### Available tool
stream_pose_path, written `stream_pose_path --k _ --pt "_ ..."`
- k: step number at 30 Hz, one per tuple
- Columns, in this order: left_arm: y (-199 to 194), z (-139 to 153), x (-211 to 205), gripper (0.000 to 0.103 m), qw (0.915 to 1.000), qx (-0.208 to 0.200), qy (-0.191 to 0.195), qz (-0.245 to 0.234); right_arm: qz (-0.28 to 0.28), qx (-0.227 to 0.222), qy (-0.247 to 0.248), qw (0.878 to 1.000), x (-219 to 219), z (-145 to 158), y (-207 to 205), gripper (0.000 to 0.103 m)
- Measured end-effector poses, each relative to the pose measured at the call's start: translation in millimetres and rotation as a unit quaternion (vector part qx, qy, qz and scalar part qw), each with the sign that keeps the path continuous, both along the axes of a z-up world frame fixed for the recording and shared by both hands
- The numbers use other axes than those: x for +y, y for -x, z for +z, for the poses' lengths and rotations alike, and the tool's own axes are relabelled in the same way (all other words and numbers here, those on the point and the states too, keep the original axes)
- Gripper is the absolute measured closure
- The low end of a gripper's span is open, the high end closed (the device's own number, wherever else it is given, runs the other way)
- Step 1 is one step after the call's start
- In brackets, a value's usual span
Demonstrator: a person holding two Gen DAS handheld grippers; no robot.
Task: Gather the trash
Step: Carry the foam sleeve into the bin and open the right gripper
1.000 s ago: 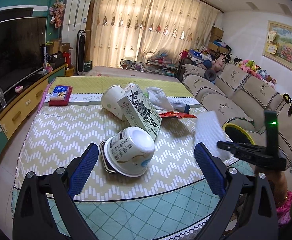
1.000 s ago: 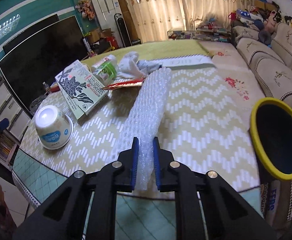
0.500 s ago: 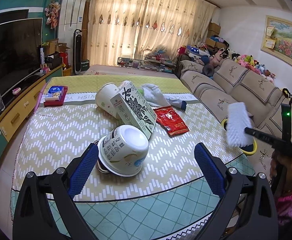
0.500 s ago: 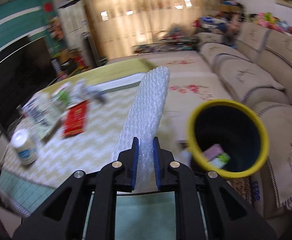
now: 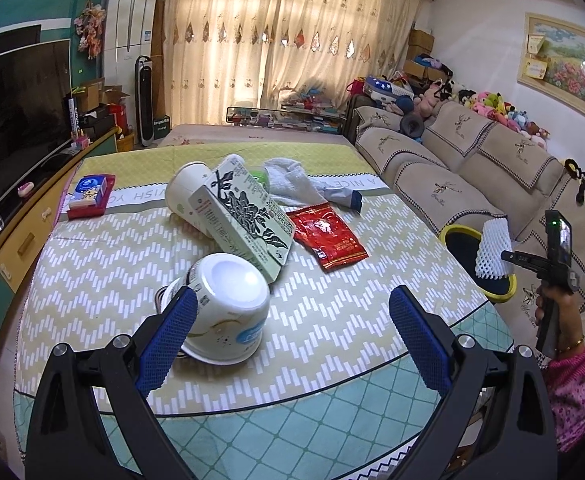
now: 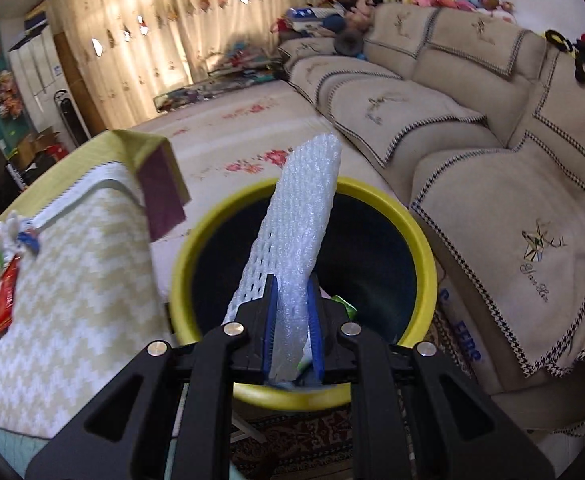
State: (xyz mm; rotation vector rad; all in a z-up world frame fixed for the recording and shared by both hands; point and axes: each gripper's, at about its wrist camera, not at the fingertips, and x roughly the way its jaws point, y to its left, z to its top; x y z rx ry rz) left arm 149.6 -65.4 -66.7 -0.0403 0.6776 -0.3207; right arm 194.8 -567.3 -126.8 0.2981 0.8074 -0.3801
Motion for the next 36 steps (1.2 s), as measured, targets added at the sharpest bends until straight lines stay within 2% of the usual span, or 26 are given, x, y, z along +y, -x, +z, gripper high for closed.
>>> stream_pose_path --k 3,7,9,15,22,36 --pt "-4 -1 -5 0.008 1.0 0.003 -0.005 -0.003 -0.007 0.01 -0.006 1.0 -6 -11 -8 0.086" --pt "-8 -4 -9 0.008 0.9999 0.008 -0.007 -0.005 -0.011 0.01 -0.007 1.0 -7 -15 -8 0.075" --pt "-10 -4 -9 0.008 0.9999 0.009 -0.009 -0.005 -0.011 0.007 -0.005 1.0 -6 -14 -6 0.073" --pt "-17 -12 -7 0.008 0.9997 0.021 -0.004 -0.007 -0.004 -0.001 -0.004 1.0 0 -8 -1 0.068" --pt "-30 -25 4 0.008 0.9994 0.029 -0.019 0.001 0.011 -0.004 -0.008 1.0 14 -5 -3 0.063" --pt "-64 -43 -1 0.008 0.9954 0.03 -0.091 0.004 0.027 0.007 -0.016 1.0 22 -11 -12 0.061"
